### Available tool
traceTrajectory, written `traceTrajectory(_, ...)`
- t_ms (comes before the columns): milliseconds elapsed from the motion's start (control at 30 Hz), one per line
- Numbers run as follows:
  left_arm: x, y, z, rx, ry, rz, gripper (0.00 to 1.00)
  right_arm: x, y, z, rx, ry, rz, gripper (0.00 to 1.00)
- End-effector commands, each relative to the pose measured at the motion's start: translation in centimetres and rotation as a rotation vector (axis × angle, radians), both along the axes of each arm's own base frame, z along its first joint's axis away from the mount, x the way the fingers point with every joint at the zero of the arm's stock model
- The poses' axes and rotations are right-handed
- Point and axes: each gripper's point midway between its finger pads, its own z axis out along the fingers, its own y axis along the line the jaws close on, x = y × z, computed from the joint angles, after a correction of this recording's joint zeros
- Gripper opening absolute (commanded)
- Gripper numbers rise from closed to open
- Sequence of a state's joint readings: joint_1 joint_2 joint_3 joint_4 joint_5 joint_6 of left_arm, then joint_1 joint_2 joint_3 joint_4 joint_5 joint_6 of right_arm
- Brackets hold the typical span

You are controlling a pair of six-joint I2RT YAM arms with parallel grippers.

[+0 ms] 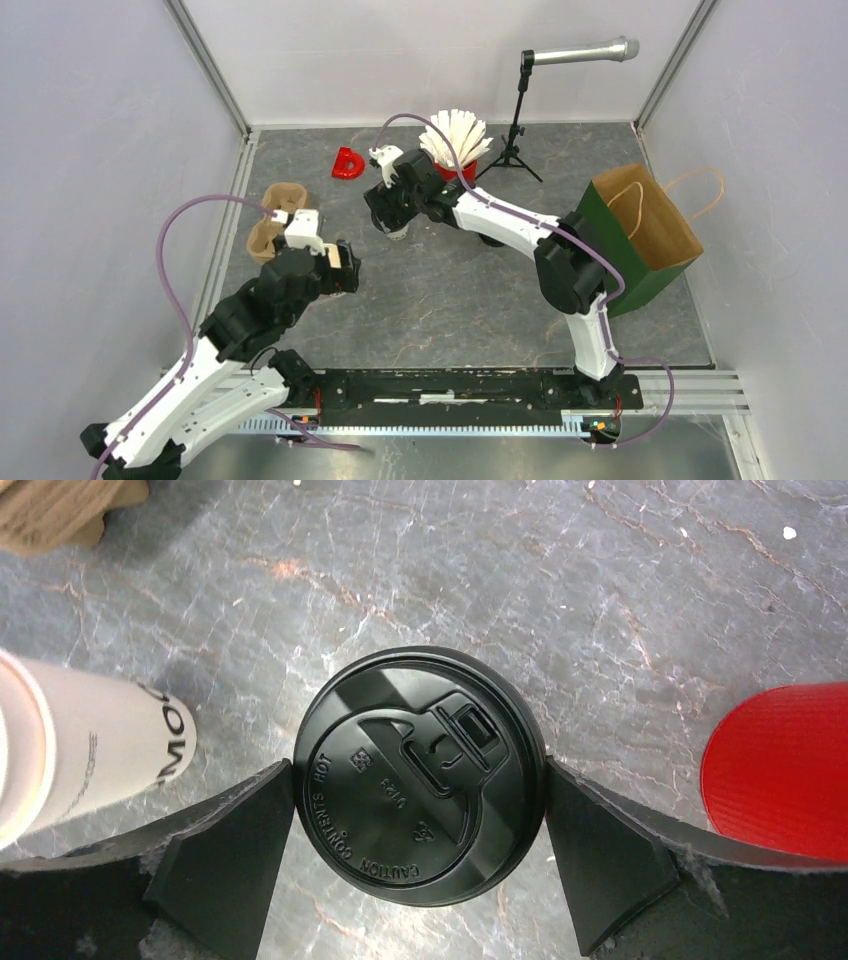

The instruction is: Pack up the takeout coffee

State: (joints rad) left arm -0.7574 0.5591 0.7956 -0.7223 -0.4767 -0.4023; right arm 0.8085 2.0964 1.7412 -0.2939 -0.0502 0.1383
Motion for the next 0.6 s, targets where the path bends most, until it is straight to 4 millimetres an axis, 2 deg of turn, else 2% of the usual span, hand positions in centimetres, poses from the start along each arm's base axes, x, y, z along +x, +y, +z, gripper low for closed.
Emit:
traceTrajectory(0, 2.4, -1.5, 4.0, -0.108, -0.006, 0.056, 0.96, -0.6, -0.8, 3.3, 0.030, -0.086, 0.081, 0.98)
traceTrajectory(100, 4.1, -2.3, 5.6, -0.214, 0.026, 0.057, 0.95, -1.0, -1.2, 2.9, 0.042, -0.069, 0.103, 0.98)
traceTrajectory(233, 6.8, -2.8, 6.0, -0.372, 0.064, 0.051, 0.93, -1.1, -1.2, 3.6, 0.087, -0.071, 0.128, 0.98)
traceTrajectory(367, 9.0, -2.4, 4.9, -0.486, 0.101, 0.060, 0.88, -1.0, -1.4, 4.1, 0.112, -0.061, 0.147, 0.98)
traceTrajectory(467, 10.8, -2.4, 4.5, -0.549, 0.105, 0.041, 0.88, -1.1, -1.3, 4.4, 0.124, -0.061, 0.166, 0.98)
traceTrajectory(567, 12.9, -2.6, 3.1, -0.573, 0.138, 0.024, 0.88, -1.0, -1.3, 4.4, 0.128, -0.059, 0.170, 0.98)
